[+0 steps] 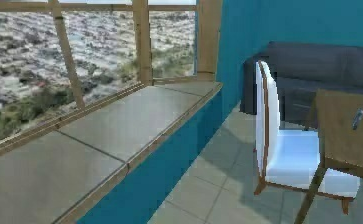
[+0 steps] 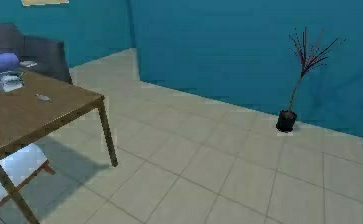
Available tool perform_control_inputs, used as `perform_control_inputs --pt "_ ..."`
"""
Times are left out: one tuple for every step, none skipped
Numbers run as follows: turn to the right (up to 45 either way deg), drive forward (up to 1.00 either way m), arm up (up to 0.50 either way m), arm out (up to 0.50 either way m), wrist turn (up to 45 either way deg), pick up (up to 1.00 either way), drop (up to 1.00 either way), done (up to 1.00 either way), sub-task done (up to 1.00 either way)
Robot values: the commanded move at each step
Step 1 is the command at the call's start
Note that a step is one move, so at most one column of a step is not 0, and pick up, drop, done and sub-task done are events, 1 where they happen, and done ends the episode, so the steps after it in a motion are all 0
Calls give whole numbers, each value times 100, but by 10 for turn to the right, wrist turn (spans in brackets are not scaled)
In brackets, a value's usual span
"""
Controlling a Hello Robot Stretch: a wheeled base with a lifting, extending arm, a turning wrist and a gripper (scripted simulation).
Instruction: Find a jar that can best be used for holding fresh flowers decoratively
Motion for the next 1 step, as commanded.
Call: perform_control_inputs --pt "450 0 0 0 0 0 0 0 0"
